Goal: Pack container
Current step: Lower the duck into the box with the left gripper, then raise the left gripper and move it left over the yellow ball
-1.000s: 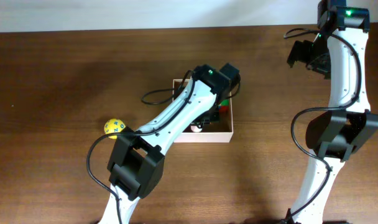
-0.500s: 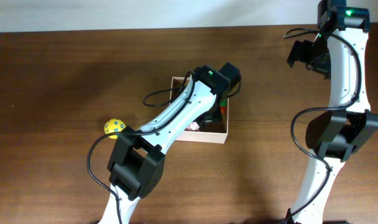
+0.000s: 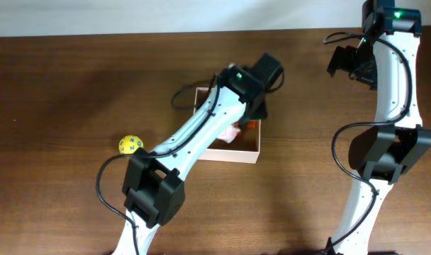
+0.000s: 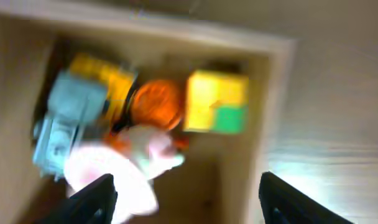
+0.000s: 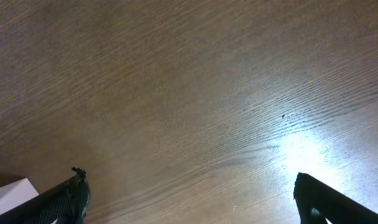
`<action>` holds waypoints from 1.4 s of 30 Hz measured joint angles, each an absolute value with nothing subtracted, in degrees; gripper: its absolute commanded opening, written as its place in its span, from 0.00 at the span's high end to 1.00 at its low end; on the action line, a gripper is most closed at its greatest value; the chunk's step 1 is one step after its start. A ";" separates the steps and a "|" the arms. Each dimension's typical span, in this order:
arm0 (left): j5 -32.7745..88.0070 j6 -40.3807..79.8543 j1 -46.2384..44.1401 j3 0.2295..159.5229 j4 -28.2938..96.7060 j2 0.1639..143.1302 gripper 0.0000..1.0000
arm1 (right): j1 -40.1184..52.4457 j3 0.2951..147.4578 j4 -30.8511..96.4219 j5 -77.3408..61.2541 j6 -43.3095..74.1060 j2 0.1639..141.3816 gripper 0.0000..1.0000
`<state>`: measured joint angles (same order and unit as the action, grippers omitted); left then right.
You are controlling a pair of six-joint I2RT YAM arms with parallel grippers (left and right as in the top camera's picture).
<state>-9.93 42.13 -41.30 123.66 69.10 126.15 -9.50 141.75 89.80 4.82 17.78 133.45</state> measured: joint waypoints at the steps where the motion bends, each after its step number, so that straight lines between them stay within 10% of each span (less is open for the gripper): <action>1: -9.96 41.32 -41.30 125.29 69.10 126.15 0.21 | -9.50 141.75 89.80 4.82 17.80 133.45 0.01; 14: -17.08 30.11 -40.56 138.15 74.11 126.15 0.01 | -9.50 141.75 89.80 4.82 17.80 133.45 0.01; 30: -14.28 29.50 -15.99 139.72 95.55 126.15 0.01 | -9.50 141.75 89.80 4.82 17.78 133.45 0.01; 42: -13.50 28.53 -15.46 126.39 96.57 126.13 0.01 | -9.50 141.75 89.80 4.82 17.82 133.45 0.01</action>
<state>-13.50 28.53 -15.46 126.39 96.57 126.13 -9.50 141.75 89.80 4.82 17.82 133.45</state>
